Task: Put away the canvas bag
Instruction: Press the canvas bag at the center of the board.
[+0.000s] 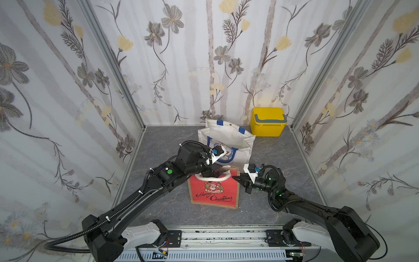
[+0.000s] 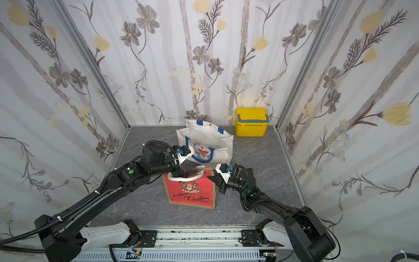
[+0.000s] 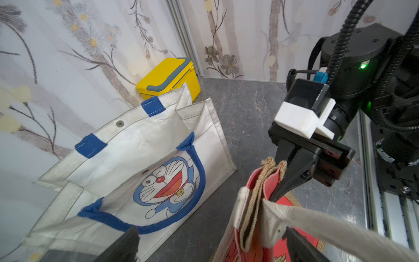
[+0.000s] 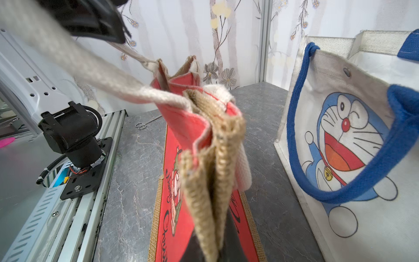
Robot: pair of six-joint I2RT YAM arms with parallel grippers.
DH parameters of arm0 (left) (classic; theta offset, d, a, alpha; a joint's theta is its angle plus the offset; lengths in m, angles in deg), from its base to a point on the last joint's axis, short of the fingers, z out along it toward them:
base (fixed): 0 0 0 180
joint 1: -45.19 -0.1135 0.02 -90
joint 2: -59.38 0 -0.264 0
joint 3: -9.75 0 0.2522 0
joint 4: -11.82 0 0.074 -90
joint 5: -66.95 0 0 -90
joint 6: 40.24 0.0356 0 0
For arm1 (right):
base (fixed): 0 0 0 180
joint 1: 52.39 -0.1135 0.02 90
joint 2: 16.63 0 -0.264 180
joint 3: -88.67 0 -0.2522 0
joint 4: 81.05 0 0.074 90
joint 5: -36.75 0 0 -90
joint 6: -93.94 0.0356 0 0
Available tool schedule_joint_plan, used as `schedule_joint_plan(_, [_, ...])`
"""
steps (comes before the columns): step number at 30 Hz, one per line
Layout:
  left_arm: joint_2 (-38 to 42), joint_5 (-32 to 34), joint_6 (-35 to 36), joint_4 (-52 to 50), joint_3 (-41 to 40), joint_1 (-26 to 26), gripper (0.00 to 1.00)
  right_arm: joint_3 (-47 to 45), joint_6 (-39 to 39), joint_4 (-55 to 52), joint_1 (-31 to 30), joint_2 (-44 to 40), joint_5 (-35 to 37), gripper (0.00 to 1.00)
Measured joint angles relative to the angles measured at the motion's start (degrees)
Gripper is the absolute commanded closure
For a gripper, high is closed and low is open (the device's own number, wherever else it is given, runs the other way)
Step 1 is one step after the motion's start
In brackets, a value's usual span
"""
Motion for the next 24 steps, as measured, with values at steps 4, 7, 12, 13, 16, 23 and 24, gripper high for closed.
schedule_joint_plan(4, [0.0, 2.6, 0.8, -0.5, 1.2, 0.0, 0.07, 0.2, -0.3, -0.6, 0.2, 0.3, 0.1, 0.98])
schedule_joint_plan(7, [0.0, 2.3, 0.8, -0.2, 0.6, 0.0, 0.00, 0.4, -0.4, -0.9, 0.3, 0.6, 0.1, 0.97])
schedule_joint_plan(12, [-4.6, -3.2, 0.8, 1.0, 2.0, 0.4, 0.00, 1.3, -0.4, -1.3, 0.4, 1.2, -0.5, 0.97])
schedule_joint_plan(13, [-6.4, -4.4, 0.8, 1.1, 2.8, 0.6, 0.00, 1.3, -0.4, -1.3, 0.4, 1.3, -0.6, 0.97])
schedule_joint_plan(16, [-11.1, -6.9, 1.5, 1.3, 4.4, 1.3, 0.00, 1.3, -0.3, -1.2, 0.4, 1.3, -0.9, 0.97])
schedule_joint_plan(23, [-17.9, -10.6, 3.8, -1.9, 9.1, 1.6, 0.19, 0.5, 0.5, -0.8, 0.4, 0.9, -1.6, 0.96])
schedule_joint_plan(24, [-18.6, -10.7, 3.9, -2.5, 9.6, 1.6, 0.25, 0.5, 0.5, -0.8, 0.4, 0.8, -1.7, 0.96])
